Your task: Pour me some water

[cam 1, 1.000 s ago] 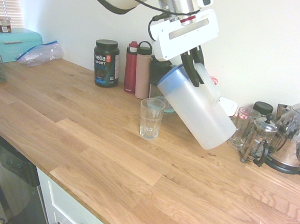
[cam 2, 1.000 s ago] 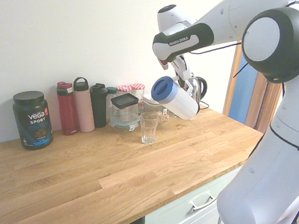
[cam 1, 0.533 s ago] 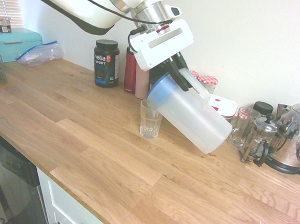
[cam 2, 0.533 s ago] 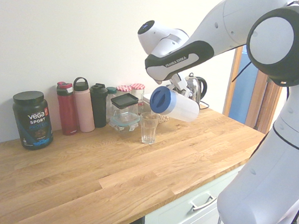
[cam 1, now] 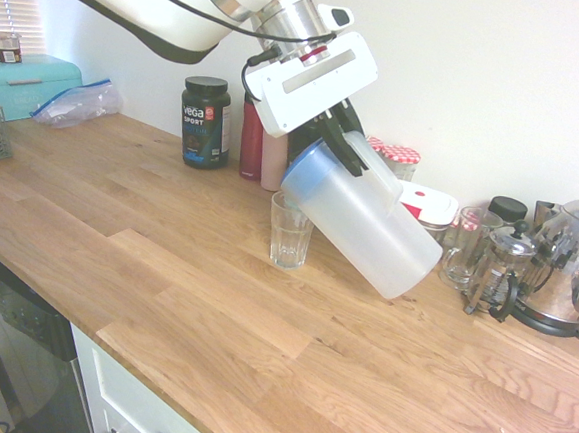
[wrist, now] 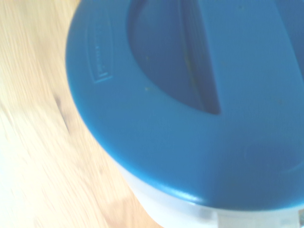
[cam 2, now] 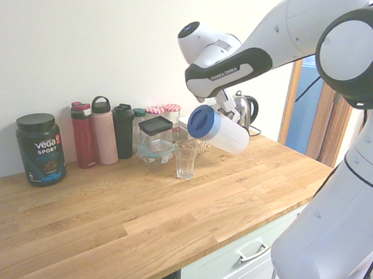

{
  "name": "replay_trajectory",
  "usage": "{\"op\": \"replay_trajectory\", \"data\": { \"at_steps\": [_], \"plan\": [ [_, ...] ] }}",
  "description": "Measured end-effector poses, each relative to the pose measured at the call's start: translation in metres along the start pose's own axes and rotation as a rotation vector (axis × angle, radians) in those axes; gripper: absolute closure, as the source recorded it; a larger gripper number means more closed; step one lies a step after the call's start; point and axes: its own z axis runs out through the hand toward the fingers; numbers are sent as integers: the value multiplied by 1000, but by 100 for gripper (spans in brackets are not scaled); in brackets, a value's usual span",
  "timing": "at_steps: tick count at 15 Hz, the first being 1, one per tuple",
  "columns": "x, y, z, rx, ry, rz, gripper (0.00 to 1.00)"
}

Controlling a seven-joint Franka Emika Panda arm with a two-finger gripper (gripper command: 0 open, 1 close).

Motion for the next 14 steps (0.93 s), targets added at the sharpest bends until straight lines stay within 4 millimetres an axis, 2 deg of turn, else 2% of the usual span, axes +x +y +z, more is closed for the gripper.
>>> {"op": "replay_trajectory", "data": {
  "at_steps": [3,5,7,9,11,14],
  "plan": [
    [-49,52,-6,160,98,108,100],
    [-87,86,0,267,157,190,100],
    [-113,98,13,380,183,279,100],
    [-131,90,24,479,169,360,100],
    [-157,65,37,555,135,452,100],
    [-200,34,43,637,107,604,100]
  ]
}}
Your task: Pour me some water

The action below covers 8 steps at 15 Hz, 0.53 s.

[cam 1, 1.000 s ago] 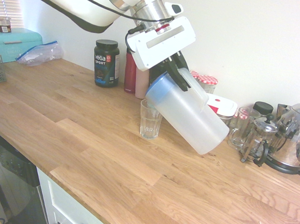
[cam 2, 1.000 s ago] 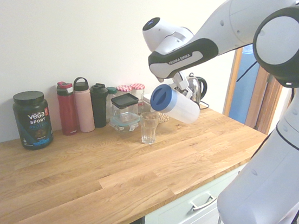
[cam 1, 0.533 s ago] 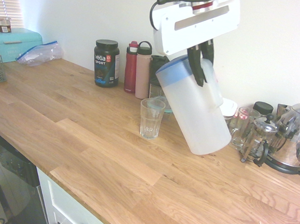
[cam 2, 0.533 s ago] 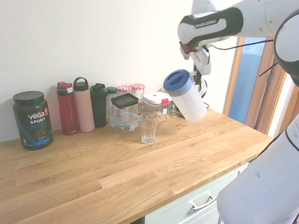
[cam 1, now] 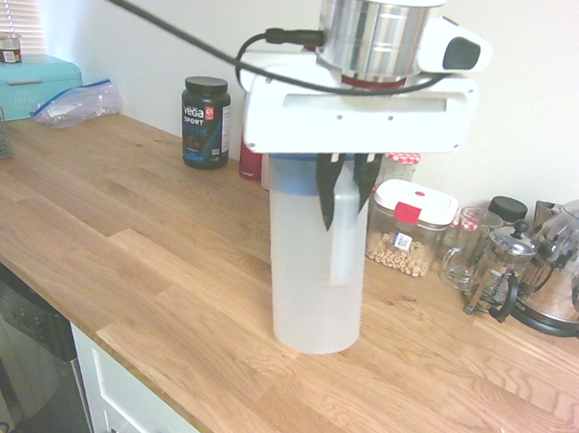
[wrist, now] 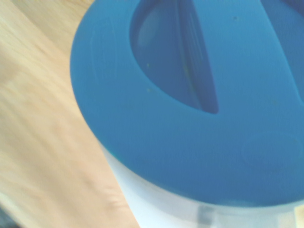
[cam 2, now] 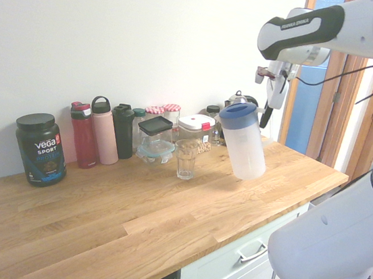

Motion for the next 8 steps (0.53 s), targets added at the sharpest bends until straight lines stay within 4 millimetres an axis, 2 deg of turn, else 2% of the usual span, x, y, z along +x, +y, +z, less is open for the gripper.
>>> {"op": "replay_trajectory", "data": {
  "at_steps": [2,3,4,8],
  "plan": [
    [-28,-6,1,38,22,106,100],
    [-38,-19,1,53,36,160,100],
    [-45,-42,1,69,52,211,100],
    [-62,-174,12,79,164,373,100]
  ]
}}
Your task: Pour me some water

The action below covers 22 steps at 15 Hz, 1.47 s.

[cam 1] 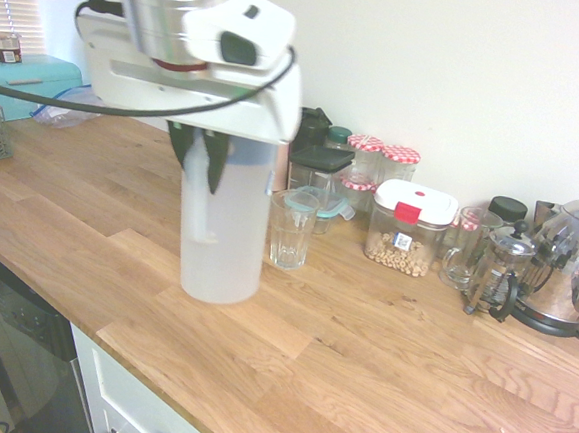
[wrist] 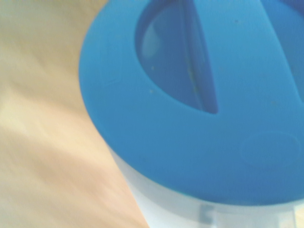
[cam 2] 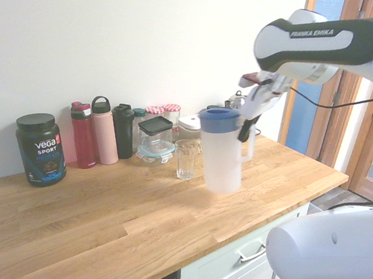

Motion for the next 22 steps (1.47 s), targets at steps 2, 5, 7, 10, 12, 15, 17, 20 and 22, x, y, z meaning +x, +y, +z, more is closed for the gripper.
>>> {"op": "replay_trajectory", "data": {
  "at_steps": [2,5,7,10,12,15,17,20,22],
  "plan": [
    [-27,-39,-5,-3,81,44,100],
    [-63,-87,-5,1,114,64,100],
    [-93,-126,3,-6,115,71,100],
    [-145,-198,17,16,174,110,100],
    [-169,-244,30,46,211,155,100],
    [-154,-292,56,41,203,260,100],
    [-130,-306,78,9,176,325,100],
    [-116,-308,105,-37,151,383,100],
    [-101,-303,115,-46,166,406,100]
  ]
}}
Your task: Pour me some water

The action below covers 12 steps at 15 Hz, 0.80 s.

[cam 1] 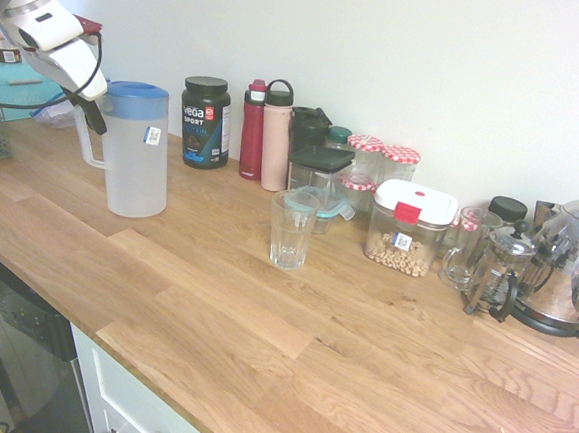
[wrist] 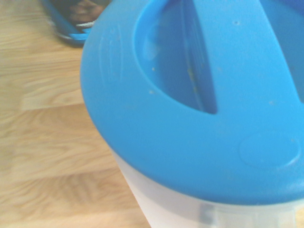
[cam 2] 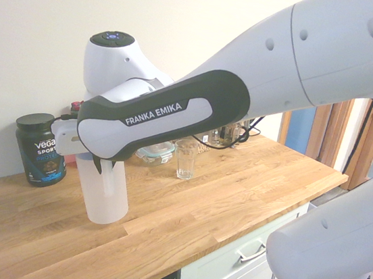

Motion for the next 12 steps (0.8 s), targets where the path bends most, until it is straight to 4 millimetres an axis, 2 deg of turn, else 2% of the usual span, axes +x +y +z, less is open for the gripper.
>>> {"op": "replay_trajectory", "data": {
  "at_steps": [3,5,6,12],
  "plan": [
    [25,-3,15,16,36,5,100],
    [33,-4,30,12,42,-9,100],
    [34,-6,36,15,37,-19,0],
    [44,-11,36,29,-23,-34,0]
  ]
}}
